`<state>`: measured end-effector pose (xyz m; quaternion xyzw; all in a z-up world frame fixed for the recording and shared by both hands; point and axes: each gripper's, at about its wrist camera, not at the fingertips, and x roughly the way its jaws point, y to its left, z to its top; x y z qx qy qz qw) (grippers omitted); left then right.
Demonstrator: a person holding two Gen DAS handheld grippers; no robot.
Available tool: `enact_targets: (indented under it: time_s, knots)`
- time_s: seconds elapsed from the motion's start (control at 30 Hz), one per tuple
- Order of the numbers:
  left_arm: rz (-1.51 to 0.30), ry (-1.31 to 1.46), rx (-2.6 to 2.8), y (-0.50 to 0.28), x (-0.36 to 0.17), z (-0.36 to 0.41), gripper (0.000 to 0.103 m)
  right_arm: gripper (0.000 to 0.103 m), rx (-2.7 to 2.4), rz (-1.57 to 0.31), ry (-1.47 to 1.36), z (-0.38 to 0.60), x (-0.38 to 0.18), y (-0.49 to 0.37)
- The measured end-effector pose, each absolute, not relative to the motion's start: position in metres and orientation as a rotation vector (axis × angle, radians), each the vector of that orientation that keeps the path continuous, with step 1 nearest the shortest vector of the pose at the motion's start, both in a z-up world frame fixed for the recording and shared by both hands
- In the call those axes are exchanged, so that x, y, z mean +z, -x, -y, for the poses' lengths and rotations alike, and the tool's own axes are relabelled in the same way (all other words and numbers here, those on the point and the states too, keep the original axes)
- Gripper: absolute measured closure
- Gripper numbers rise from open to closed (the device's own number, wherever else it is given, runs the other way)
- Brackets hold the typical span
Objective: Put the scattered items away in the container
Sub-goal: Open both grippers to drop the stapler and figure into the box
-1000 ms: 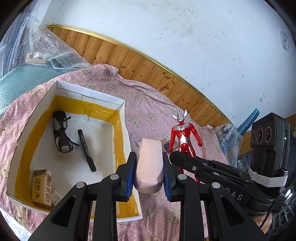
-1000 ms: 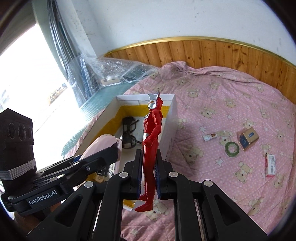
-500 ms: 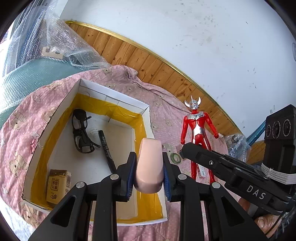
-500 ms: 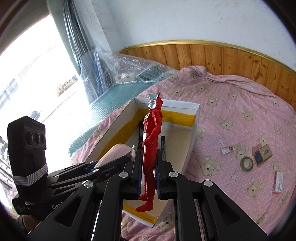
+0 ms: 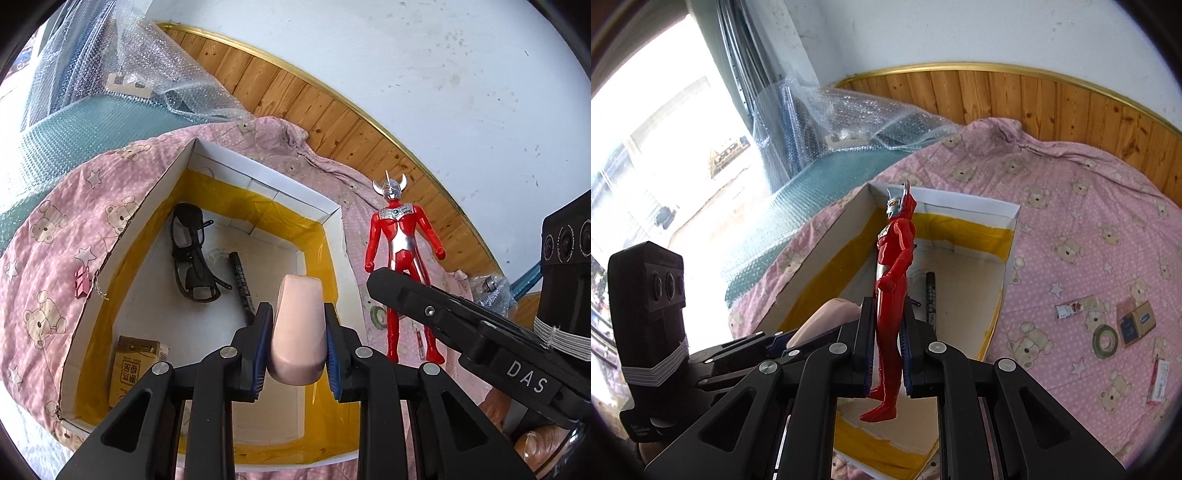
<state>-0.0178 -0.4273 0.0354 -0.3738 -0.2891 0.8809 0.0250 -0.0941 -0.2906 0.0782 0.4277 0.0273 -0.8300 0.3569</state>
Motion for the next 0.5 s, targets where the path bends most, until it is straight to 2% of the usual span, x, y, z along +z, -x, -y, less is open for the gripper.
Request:
enact_targets:
  time_s: [0.17,0.23,0.27,0.37,0.43,0.5]
  knots:
    - [0.906,1.2,2.73,0.034,0.027,0.433,0.076,0.089,-2.15,-0.098,-1.111,0.304,0.068,0.115]
    - [0.885,1.265,2.726,0.048,0.017,0.435,0.072,0.076,-2.206,-0.148,-1.13,0.31,0.055,0.132]
    - [0.898,1.307,2.703,0.054,0.011,0.438,0.066,0.062,-2.224,-0.152,-1.164,0.31,0.048,0.138]
    - [0.937,1.309,2.702,0.052,0.007,0.446,0.059,0.062,-2.204,-0.073,-1.214,0.298,0.037,0.144]
    - [0.913,1.304,2.736,0.044,0.008,0.45,0.058,0.062,-2.217,-0.065,-1.221,0.291,0.034,0.142]
    - [0.976,1.309,2.717,0.038,0.004,0.459,0.058,0.062,-2.213,-0.032,-1.238,0.283,0.033,0.14]
